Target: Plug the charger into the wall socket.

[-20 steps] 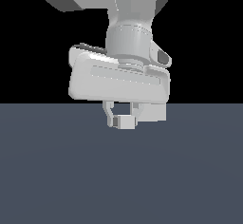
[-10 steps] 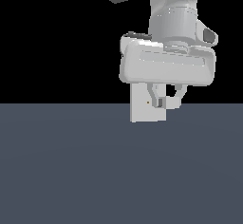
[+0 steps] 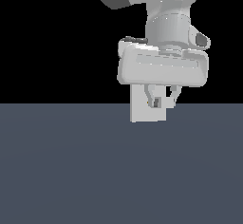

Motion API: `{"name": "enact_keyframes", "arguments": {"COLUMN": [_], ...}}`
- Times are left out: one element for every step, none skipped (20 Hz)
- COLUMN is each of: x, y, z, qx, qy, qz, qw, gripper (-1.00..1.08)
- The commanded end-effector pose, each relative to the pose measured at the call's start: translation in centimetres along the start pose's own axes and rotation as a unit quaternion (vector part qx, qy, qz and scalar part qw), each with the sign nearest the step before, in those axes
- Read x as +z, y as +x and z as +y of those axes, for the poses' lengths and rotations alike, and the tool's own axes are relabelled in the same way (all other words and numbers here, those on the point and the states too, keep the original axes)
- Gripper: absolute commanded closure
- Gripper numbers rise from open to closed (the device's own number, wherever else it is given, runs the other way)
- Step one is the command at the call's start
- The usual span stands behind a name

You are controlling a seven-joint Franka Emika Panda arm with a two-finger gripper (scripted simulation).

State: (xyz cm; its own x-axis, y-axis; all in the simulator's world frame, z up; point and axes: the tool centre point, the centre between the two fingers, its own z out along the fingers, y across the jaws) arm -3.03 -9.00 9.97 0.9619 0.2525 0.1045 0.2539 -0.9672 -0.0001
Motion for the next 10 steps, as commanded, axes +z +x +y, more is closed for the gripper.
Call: {"name": "enact_keyframes", "arguments": {"x": [0.1,0.1,0.2,0.2,0.2,0.3,0.3,0.3,0.3,0.3], "y": [1.0,1.4,1.8,2.2,2.5,2.8,3.0,3.2,3.3,3.5], "z": [0.0,0.0,0.0,-0.1,-0.1,-0.1,-0.1,-0.1,-0.1,-0.1], "qx": [0.0,0.0,0.0,0.0,0.0,0.0,0.0,0.0,0.0,0.0], "qy": [0.0,0.0,0.0,0.0,0.0,0.0,0.0,0.0,0.0,0.0], "qz": [0.0,0.0,0.0,0.0,0.0,0.0,0.0,0.0,0.0,0.0], "qw": [1.0,1.0,1.0,1.0,1.0,1.0,1.0,1.0,1.0,1.0], "gripper": [1.08,1.08,1.08,1.08,1.08,1.08,1.08,1.08,1.08,1.08]}}
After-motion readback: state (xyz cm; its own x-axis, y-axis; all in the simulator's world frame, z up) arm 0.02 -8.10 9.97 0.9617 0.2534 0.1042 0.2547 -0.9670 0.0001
